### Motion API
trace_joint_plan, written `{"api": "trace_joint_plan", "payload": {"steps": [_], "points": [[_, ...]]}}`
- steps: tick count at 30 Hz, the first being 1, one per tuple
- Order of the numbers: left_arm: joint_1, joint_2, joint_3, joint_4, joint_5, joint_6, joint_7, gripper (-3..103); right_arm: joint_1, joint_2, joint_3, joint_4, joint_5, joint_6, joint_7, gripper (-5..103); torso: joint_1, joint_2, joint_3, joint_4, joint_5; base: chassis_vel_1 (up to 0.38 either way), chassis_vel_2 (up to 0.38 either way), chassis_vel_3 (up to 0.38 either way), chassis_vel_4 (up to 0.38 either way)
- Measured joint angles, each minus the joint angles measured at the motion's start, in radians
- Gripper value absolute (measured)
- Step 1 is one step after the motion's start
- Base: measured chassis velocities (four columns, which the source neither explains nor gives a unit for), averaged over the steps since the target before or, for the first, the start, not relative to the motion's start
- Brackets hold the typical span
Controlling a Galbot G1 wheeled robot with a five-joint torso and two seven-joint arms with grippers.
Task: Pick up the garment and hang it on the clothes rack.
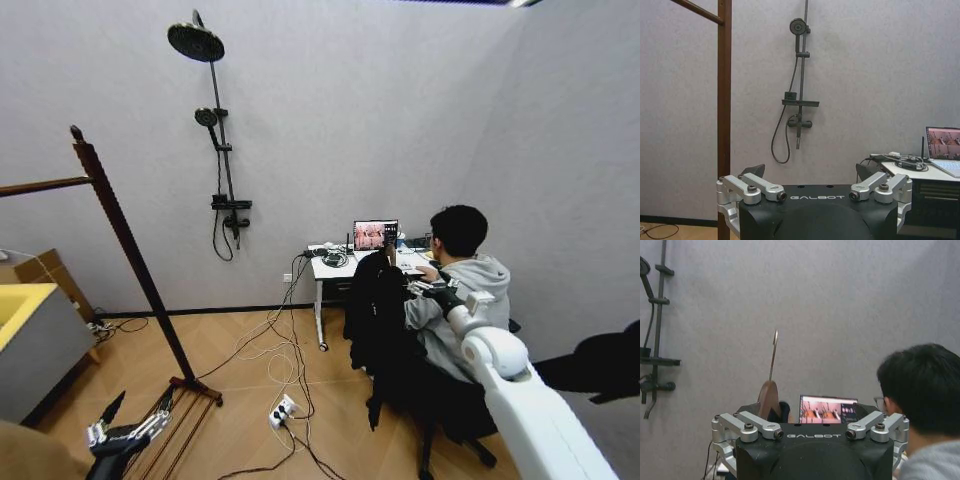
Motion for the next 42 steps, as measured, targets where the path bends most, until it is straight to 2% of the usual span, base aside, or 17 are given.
{"api": "trace_joint_plan", "payload": {"steps": [3,7,12,14,15,17,19,21,22,26,29,30,32,35,38,40,42], "points": [[0.0,0.0,0.0,0.0,0.0,0.0,0.0,100,0.129,0.005,-0.098,-0.143,0.017,0.055,-0.067,100,0.0,0.0,0.0,0.0007,0.0001,0.0,0.0,0.0,0.0],[0.0,0.0,0.0,0.0,0.0,0.0,0.0,100,0.203,0.029,-0.166,-0.217,0.028,0.06,-0.07,100,0.0,0.0,0.0,0.0006,0.0001,0.0,0.0,0.0,0.0],[0.0,0.0,0.0,0.0,0.0,0.0,0.0,100,0.31,0.086,-0.253,-0.322,-0.008,0.081,-0.08,100,0.0,0.0,0.0,0.0004,0.0,0.0,0.0,0.0,0.0],[0.0,0.0,0.0,0.0,0.0,0.0,0.0,100,0.369,0.137,-0.286,-0.368,-0.05,0.075,-0.04,100,0.0,0.0,0.0,0.0006,-0.0002,0.0,0.0,0.0,0.0],[0.0,0.0,0.0,0.0,0.0,0.0,0.0,100,0.369,0.137,-0.286,-0.368,-0.05,0.075,-0.04,100,0.0,0.0,0.0,0.0006,-0.0002,0.0,0.0,0.0,0.0],[0.0,0.0,0.0,0.0,0.0,0.0,0.0,100,0.401,0.181,-0.31,-0.391,-0.078,0.05,0.03,100,0.0,0.0,0.0,0.0007,-0.0003,0.0,0.0,0.0,0.0],[0.0,0.0,0.0,0.0,0.0,0.0,0.0,100,0.408,0.198,-0.318,-0.395,-0.094,0.028,0.064,101,0.0,0.0,0.0,0.0007,-0.0003,0.0,0.0,0.0,0.0],[0.0,0.0,0.0,0.0,0.0,0.0,0.0,100,0.411,0.216,-0.326,-0.396,-0.104,-0.002,0.103,91,0.0,0.0,0.0,0.0003,-0.0002,0.0,0.0,0.0,0.0],[0.0,0.0,0.0,0.0,0.0,0.0,0.0,100,0.411,0.216,-0.326,-0.396,-0.104,-0.002,0.103,91,0.0,0.0,0.0,0.0003,-0.0002,0.0,0.0,0.0,0.0],[0.0,0.0,0.0,0.0,0.0,0.0,0.0,100,0.412,0.228,-0.329,-0.405,-0.113,-0.01,0.124,70,0.0,0.0,0.0,0.0003,0.0,0.0,0.0,0.0,0.0],[0.0,0.0,0.0,0.0,0.0,0.0,0.0,100,0.412,0.227,-0.329,-0.406,-0.118,-0.01,0.125,70,0.0,0.0,0.0,0.0003,0.0,0.0,0.0,0.0,0.0],[0.0,0.0,0.0,0.0,0.0,0.0,0.0,100,0.414,0.223,-0.329,-0.408,-0.122,-0.008,0.125,59,0.0,0.0,0.0,0.0002,0.0,0.0,0.0,0.0,0.0],[0.0,0.0,0.0,0.0,0.0,0.0,0.0,100,0.417,0.217,-0.329,-0.408,-0.124,-0.007,0.128,48,0.0,0.0,0.0,0.0003,0.0,0.0,0.0,0.0,0.0],[0.0,0.0,0.0,0.0,0.0,0.0,0.0,100,0.418,0.21,-0.331,-0.406,-0.123,-0.007,0.134,43,0.0,0.0,0.0,0.0005,0.0,0.0,0.0,0.0,0.0],[0.0,0.0,0.0,0.0,0.0,0.0,0.0,100,0.406,0.183,-0.329,-0.391,-0.118,-0.008,0.137,26,0.0,0.0,0.0,0.0005,0.0,0.0,0.0,0.0,0.0],[0.0,0.0,0.0,0.0,0.0,0.0,0.0,100,0.399,0.178,-0.324,-0.385,-0.117,-0.009,0.137,26,0.0,0.0,0.0,0.0005,0.0,0.0,0.0,0.0,0.0],[0.0,0.0,0.0,0.0,0.0,0.0,0.0,100,0.369,0.167,-0.306,-0.366,-0.112,-0.01,0.138,15,0.0,0.0,0.0,0.0,0.0,0.0,0.0,0.0,0.0]]}}
